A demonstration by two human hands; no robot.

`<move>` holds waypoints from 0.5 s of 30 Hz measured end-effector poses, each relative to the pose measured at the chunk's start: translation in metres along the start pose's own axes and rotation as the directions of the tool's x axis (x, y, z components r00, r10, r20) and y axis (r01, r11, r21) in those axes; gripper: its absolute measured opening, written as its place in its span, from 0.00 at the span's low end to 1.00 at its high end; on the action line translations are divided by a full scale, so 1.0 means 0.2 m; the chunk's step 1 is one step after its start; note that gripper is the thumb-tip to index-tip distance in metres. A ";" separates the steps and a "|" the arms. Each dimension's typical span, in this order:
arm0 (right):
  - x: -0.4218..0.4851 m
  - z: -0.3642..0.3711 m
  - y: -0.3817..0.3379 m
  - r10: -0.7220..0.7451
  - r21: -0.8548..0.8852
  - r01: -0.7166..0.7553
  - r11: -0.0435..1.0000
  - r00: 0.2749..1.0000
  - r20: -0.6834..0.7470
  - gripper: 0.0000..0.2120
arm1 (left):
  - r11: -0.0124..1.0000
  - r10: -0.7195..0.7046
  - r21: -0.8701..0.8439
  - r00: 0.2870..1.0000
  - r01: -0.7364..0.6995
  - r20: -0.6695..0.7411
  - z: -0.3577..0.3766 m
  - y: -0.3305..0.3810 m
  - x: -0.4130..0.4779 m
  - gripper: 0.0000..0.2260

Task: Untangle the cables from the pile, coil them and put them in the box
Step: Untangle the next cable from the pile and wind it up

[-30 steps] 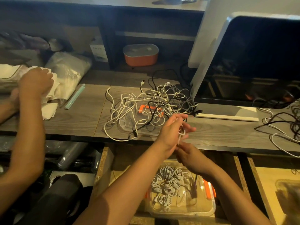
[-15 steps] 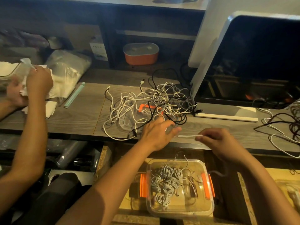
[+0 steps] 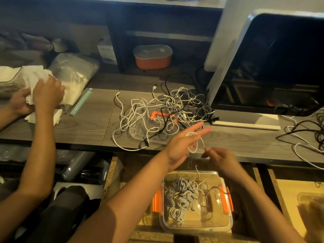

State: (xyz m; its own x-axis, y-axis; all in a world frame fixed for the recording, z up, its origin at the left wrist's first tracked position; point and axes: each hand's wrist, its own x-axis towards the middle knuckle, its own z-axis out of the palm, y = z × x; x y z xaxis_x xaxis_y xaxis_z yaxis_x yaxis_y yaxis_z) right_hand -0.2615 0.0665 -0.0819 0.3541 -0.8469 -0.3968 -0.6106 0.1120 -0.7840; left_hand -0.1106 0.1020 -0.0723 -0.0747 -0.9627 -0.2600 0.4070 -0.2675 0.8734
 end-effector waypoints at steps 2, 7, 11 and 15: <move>-0.03 0.08 -0.04 -0.033 -0.095 0.049 0.994 0.985 0.167 0.17 | 0.989 0.043 -0.143 0.999 -0.047 -0.029 0.03 0.03 0.02 0.13; -0.10 0.21 -0.13 -0.129 -0.216 0.211 0.953 0.931 0.342 0.14 | 0.989 0.148 0.042 0.925 -0.143 -0.349 0.04 0.06 0.10 0.06; -0.12 0.14 -0.18 -0.192 -0.262 0.280 0.924 0.929 0.317 0.11 | 0.745 0.398 0.662 0.848 -0.076 -0.351 -0.04 0.02 0.14 0.10; -0.10 0.01 -0.21 -0.205 -0.347 0.286 0.893 0.946 0.253 0.07 | 0.441 0.365 0.897 0.912 0.007 -0.186 -0.13 -0.03 0.15 0.12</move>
State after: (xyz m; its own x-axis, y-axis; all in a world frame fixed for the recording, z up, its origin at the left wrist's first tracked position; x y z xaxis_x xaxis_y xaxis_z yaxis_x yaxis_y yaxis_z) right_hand -0.2413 0.0796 -0.0419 0.6387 -0.6924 -0.3355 -0.6900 -0.3226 -0.6479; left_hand -0.0907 0.0760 -0.0962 0.2504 -0.9681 0.0053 -0.6377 -0.1608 0.7533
